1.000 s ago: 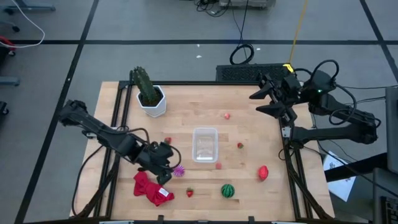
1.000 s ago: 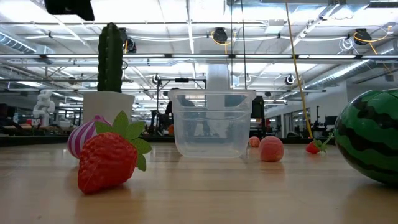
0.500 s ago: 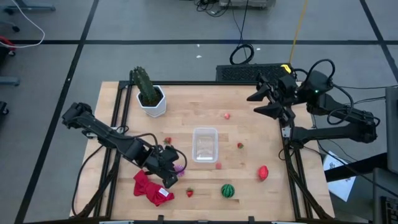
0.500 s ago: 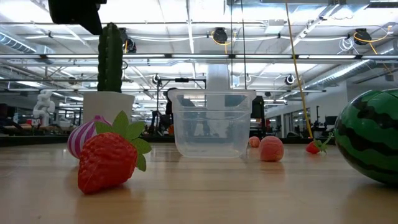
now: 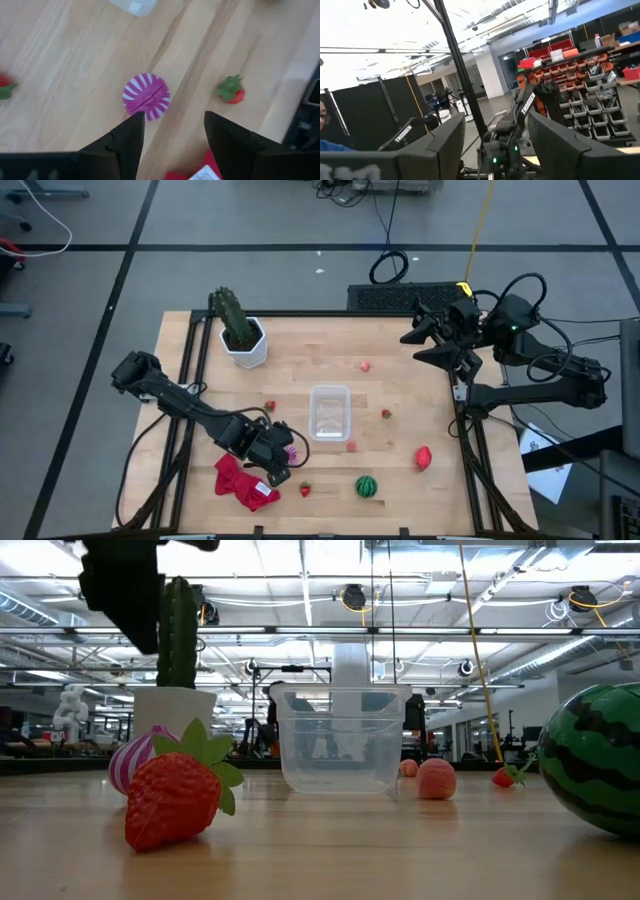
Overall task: Pick and placing Produce into tupperware
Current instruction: Put the purple onion into the transparent bin
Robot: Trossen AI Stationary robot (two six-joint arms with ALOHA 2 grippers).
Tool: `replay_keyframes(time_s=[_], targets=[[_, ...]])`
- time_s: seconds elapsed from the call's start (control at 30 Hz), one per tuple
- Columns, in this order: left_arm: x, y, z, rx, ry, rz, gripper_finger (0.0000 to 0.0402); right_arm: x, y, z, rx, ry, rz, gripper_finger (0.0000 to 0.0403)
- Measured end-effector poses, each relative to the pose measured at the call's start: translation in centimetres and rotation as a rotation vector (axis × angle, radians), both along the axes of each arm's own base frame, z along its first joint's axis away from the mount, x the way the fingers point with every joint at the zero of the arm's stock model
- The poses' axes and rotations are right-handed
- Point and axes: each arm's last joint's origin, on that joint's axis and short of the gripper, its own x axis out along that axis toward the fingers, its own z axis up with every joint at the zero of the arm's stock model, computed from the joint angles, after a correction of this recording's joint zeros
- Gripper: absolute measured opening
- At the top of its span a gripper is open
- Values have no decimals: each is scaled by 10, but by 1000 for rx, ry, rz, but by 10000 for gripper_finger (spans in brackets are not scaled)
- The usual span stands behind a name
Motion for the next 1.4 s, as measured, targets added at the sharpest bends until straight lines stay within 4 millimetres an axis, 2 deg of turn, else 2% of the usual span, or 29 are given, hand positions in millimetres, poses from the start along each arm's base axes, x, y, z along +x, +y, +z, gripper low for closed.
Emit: replay_keyframes(time_s=[0.5, 0.6, 0.87, 0.93, 1.1, 1.4], targets=[[1, 2, -1, 20, 0, -27, 219, -3, 1, 1, 0, -1, 29, 210], [1, 1, -1, 24, 1, -38, 251, -3, 2, 1, -1, -1, 29, 210], [2, 5, -1, 3, 16, -12, 383, -3, 2, 1, 0, -1, 29, 210], [3, 1, 0, -10, -10, -21, 395, -3, 2, 1, 0, -1, 29, 210], [1, -11, 1, -13, -48, -93, 374, -3, 2, 1, 10, 3, 32, 210], [0, -13, -4, 15, -28, -81, 349, -3, 2, 1, 7, 2, 31, 210]])
